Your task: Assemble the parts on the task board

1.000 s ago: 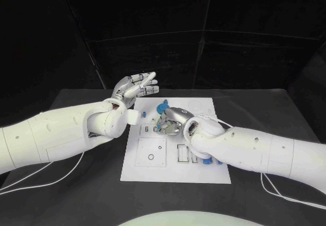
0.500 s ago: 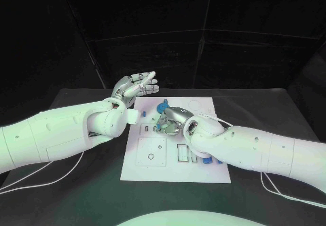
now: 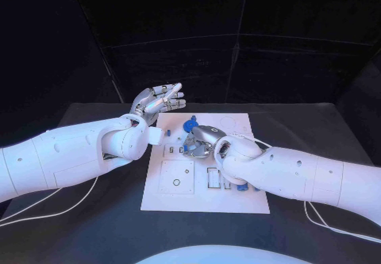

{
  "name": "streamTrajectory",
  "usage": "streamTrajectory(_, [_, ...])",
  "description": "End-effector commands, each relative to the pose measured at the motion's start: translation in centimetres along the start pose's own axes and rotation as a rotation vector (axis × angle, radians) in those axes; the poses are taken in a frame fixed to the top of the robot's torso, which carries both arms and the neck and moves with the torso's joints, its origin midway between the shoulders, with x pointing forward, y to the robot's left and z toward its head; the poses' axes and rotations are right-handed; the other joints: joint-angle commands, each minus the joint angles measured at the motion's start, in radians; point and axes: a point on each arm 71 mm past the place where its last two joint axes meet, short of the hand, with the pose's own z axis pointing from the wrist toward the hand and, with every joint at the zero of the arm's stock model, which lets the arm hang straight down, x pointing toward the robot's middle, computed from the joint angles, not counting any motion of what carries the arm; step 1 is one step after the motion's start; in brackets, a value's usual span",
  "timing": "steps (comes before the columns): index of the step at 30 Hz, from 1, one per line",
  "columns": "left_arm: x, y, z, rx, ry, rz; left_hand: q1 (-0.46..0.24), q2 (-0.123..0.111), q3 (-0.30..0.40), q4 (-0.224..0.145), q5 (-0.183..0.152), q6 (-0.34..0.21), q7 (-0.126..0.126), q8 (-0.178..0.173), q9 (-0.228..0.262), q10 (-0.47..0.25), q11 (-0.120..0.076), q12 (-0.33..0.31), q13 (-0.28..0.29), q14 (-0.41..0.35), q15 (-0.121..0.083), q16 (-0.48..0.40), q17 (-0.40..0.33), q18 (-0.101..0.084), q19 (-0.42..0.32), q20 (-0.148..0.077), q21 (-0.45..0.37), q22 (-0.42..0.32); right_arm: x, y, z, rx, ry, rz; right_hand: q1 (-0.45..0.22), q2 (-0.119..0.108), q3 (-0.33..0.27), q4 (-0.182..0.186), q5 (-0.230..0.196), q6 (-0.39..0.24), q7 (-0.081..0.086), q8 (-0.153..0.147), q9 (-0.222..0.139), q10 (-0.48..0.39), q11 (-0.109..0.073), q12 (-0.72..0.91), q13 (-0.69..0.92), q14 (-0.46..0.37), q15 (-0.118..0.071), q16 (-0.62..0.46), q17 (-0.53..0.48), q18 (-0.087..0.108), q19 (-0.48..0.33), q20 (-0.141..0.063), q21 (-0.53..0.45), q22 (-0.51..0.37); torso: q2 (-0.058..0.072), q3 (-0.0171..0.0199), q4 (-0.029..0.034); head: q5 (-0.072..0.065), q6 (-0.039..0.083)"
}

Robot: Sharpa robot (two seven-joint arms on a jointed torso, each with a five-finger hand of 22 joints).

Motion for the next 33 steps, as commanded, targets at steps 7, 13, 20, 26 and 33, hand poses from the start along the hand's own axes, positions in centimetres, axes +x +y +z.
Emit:
streamTrajectory(7, [0.2, -0.2, 0.0, 0.012, 0.014, -0.001, 0.006, 0.008, -0.008, 0.001, 0.004, -0.003, 0.099, 0.000, -0.001, -0.002, 0.001, 0.002, -0.001, 0.001, 0.003, -0.002, -0.001, 0.008, -0.002, 0.000, -0.006, -0.002, 0.5, -0.2, 0.0, 0.023, 0.027, -0.013, -0.029, -0.015, -0.013, 0.018, -0.008, -0.013, 0.002, -0.010, 0.003, -0.006, 0.004, -0.008, 0.056, 0.101, 0.011, 0.000, 0.249, -0.001, -0.006, 0.009, -0.008, -0.003, 0.000, 0.0001, -0.0005, -0.001, 0.000])
streamTrajectory(13, [0.2, -0.2, 0.0, 0.010, 0.015, -0.001, 0.006, 0.008, -0.008, 0.001, 0.004, -0.003, 0.099, 0.000, -0.001, -0.002, 0.001, 0.002, -0.001, 0.001, 0.003, -0.002, -0.001, 0.008, -0.002, 0.000, -0.006, -0.002, 0.4, -0.2, 0.0, 0.026, 0.019, -0.011, -0.062, -0.034, -0.048, 0.044, -0.015, -0.034, 0.005, -0.018, 0.003, -0.014, 0.008, -0.015, 0.049, 0.100, 0.014, -0.001, 0.247, 0.000, -0.008, 0.013, -0.010, -0.007, 0.000, 0.0004, -0.0007, -0.001, 0.000])
streamTrajectory(20, [0.2, -0.2, 0.0, 0.009, 0.017, -0.002, 0.006, 0.008, -0.008, 0.001, 0.004, -0.003, 0.099, 0.000, -0.001, -0.002, 0.001, 0.002, -0.001, 0.001, 0.003, -0.002, -0.001, 0.008, -0.002, 0.000, -0.006, -0.002, 0.3, -0.1, 0.0, 0.025, -0.004, -0.004, -0.075, -0.043, -0.082, 0.067, -0.019, -0.060, 0.010, -0.025, 0.003, -0.031, 0.013, -0.033, 0.032, 0.100, 0.019, -0.001, 0.248, 0.001, -0.011, 0.017, -0.014, -0.013, 0.000, 0.0003, 0.0003, -0.002, -0.001])
streamTrajectory(26, [0.2, -0.2, 0.0, 0.009, 0.017, -0.002, 0.006, 0.008, -0.009, 0.001, 0.004, -0.003, 0.099, 0.000, -0.001, -0.003, 0.001, 0.001, -0.001, 0.001, 0.003, -0.003, -0.002, 0.008, -0.002, 0.000, -0.007, -0.002, 0.0, 0.0, 0.0, 0.011, -0.040, 0.008, -0.069, -0.048, -0.106, 0.080, -0.017, -0.091, 0.019, -0.031, 0.002, -0.049, 0.021, -0.049, 0.015, 0.100, 0.025, -0.001, 0.247, 0.001, -0.012, 0.022, -0.016, -0.016, 0.000, 0.0007, -0.0003, 0.000, -0.001])
streamTrajectory(33, [0.0, -0.2, 0.0, 0.007, 0.014, 0.000, 0.007, 0.009, -0.011, 0.000, 0.005, 0.007, 0.096, 0.001, 0.000, 0.010, 0.000, 0.003, 0.000, 0.007, 0.000, -0.002, -0.002, 0.011, 0.006, 0.000, -0.003, -0.002, -0.6, 0.6, -0.8, -0.063, -0.131, 0.030, -0.057, -0.055, -0.123, 0.087, -0.012, -0.111, 0.024, -0.031, 0.002, -0.061, 0.026, -0.059, 0.003, 0.100, 0.029, -0.001, 0.248, 0.002, -0.014, 0.026, -0.017, -0.018, -0.001, 0.0011, -0.0008, 0.001, 0.001])
